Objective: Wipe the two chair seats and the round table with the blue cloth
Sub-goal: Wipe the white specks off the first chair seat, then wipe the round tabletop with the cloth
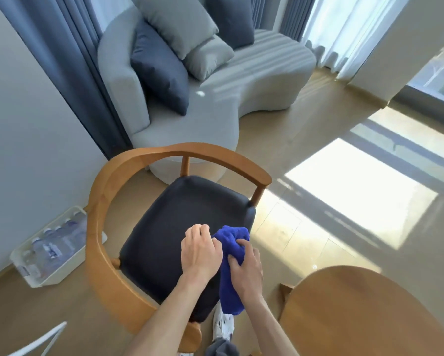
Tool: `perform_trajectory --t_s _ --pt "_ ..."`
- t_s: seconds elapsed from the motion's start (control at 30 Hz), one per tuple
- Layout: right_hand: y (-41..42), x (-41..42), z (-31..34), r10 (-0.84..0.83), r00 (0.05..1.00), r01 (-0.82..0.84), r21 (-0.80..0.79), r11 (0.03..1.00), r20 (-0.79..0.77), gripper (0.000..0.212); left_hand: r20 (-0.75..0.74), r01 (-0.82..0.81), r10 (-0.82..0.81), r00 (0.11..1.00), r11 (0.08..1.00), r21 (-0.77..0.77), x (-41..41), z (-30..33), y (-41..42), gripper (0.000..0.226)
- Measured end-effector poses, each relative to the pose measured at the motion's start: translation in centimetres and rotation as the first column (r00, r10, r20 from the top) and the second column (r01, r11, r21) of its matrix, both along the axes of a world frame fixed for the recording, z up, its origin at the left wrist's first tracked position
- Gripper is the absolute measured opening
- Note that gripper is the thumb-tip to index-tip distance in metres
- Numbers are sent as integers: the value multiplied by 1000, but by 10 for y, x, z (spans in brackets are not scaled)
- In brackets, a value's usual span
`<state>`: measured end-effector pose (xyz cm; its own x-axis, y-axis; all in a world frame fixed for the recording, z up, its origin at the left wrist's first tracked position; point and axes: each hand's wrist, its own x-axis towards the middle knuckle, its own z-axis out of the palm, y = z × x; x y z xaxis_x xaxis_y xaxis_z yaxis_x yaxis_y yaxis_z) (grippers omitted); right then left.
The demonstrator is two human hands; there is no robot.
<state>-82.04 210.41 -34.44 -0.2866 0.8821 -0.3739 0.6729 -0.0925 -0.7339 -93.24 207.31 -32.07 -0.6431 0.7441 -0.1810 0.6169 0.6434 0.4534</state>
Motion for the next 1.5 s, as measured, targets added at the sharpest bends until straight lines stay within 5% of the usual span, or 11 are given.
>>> perform_trajectory --t_s 0.37,0.67,0.87,1.07,1.5 --pt "-57 56 78 -283 953 300 209 931 -106 31 -11 296 -296 955 952 76 55 67 -30 33" --pt "-105 152 98 -552 818 576 203 792 -163 31 10 557 -561 828 823 111 156 82 -47 30" --pt "-154 228 99 -682 698 716 173 677 -219 24 334 607 -634 698 771 194 242 90 -72 21" --pt "-202 302 91 -748 619 785 155 600 -239 23 716 496 -494 493 836 235 324 92 -108 20" --pt "-240 380 -9 -766 643 747 238 620 -24 42 682 401 -357 638 910 101 410 2 -147 22"
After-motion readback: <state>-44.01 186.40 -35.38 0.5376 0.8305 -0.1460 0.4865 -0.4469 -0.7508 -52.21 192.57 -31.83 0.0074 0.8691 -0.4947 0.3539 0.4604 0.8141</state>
